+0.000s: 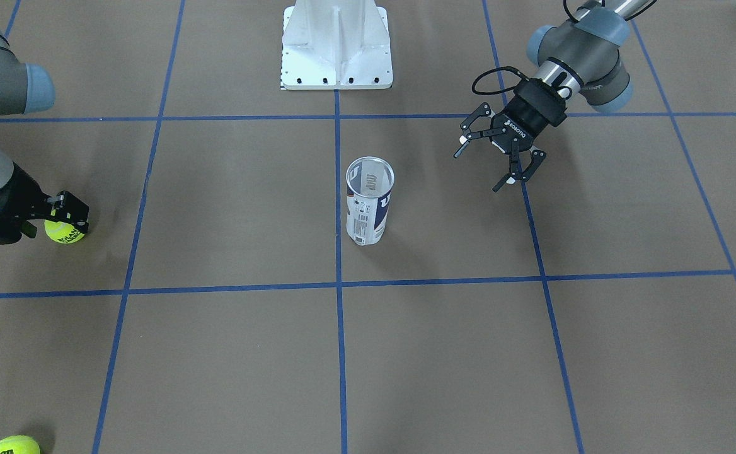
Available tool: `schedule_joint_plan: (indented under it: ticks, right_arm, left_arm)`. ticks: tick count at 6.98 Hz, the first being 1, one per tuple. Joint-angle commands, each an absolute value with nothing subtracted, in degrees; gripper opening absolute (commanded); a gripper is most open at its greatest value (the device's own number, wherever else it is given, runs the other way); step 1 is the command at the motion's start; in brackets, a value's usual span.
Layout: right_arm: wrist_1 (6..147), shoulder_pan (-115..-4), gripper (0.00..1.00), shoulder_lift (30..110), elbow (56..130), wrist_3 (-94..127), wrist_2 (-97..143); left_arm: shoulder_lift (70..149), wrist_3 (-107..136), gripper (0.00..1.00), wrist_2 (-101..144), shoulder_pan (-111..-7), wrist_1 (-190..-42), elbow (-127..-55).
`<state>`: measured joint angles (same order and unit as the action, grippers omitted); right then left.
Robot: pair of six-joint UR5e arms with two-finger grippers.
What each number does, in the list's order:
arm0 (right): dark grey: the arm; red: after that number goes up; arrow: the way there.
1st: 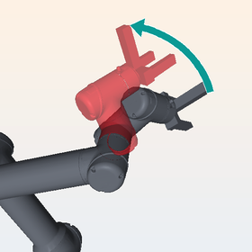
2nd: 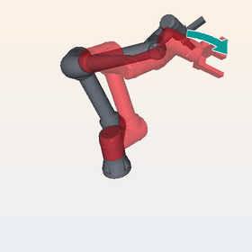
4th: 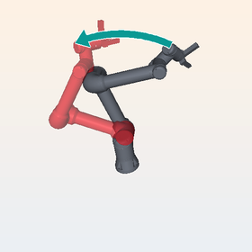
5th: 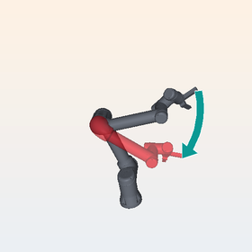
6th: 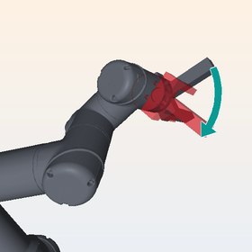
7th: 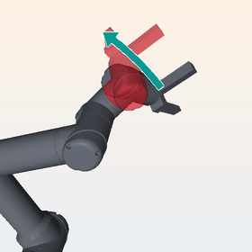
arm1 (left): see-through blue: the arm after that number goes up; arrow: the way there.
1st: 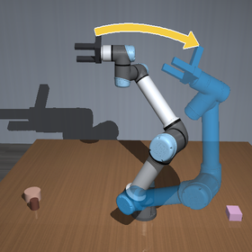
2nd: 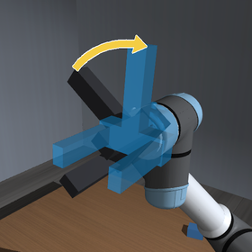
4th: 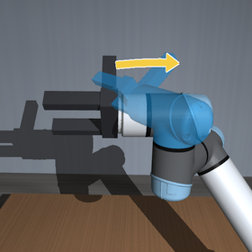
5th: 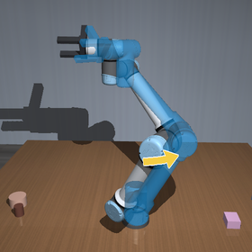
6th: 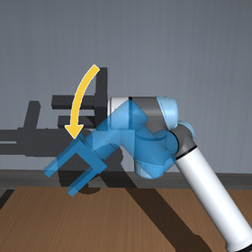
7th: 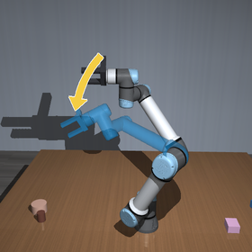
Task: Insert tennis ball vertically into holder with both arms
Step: 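Reach the right gripper to the nearer yellow tennis ball and grasp it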
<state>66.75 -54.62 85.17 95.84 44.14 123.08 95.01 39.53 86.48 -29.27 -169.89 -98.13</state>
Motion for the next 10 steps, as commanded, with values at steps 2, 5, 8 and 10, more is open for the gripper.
schedule_joint_plan:
  ticks: [2, 5, 8, 10]
  right_arm:
    - [67.0, -53.5, 0.99, 85.2, 94.0, 43.3, 123.0]
    - [67.4, -52.9, 0.99, 85.3, 94.2, 43.3, 124.0]
    - [67.4, -52.9, 0.37, 85.9, 94.2, 43.5, 124.0]
    - [67.2, -53.3, 0.00, 85.9, 96.4, 43.3, 124.8]
  left_arm:
    - [95.0, 39.5, 0.99, 86.5, -29.3, -169.9, -97.7]
    - [95.0, 39.3, 0.99, 86.5, -29.3, -169.9, -97.6]
    - [95.1, 39.3, 0.99, 86.4, -29.2, -170.0, -97.5]
    - [95.6, 39.3, 0.99, 86.4, -29.2, -170.0, -97.6]
